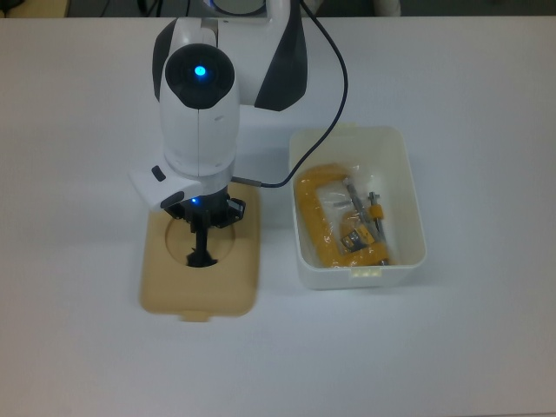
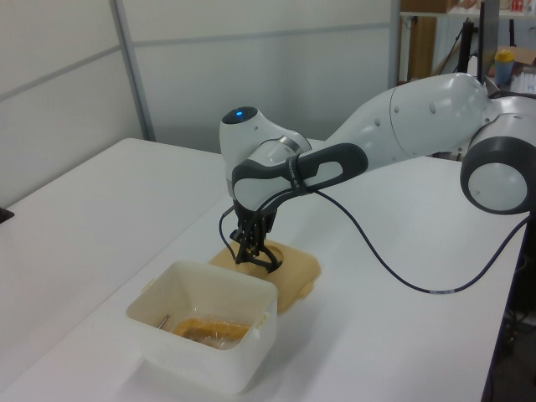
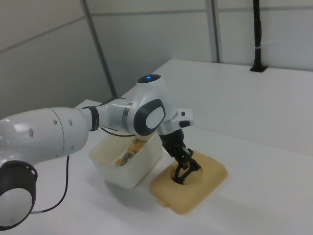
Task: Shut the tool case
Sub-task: 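Lower the gripper and close it on the black handle, then lift the beige lid and carry it over the white box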
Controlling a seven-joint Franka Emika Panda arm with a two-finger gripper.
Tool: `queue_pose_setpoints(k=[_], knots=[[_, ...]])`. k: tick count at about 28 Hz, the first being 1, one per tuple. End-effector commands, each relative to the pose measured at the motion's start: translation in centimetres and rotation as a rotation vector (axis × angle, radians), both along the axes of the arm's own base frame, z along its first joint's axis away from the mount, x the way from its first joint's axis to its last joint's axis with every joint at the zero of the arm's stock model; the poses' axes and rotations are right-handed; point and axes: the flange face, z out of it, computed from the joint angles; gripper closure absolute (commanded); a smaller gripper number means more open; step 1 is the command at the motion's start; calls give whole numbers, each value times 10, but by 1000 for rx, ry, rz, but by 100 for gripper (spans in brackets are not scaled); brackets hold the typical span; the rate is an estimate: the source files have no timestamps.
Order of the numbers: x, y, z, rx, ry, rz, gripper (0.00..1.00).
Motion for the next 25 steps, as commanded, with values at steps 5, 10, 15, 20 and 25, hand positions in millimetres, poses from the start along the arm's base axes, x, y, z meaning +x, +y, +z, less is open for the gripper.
queue_pose_setpoints(k=[5, 10, 15, 20, 25], knots=[[1, 3, 9, 0, -18, -20, 100], [-2, 0, 30, 6, -39, -16, 100], [-6, -10, 51, 4, -18, 3, 100], [-18, -26, 74, 44, 44, 50, 100], [-30, -46, 119, 81, 58, 61, 100]])
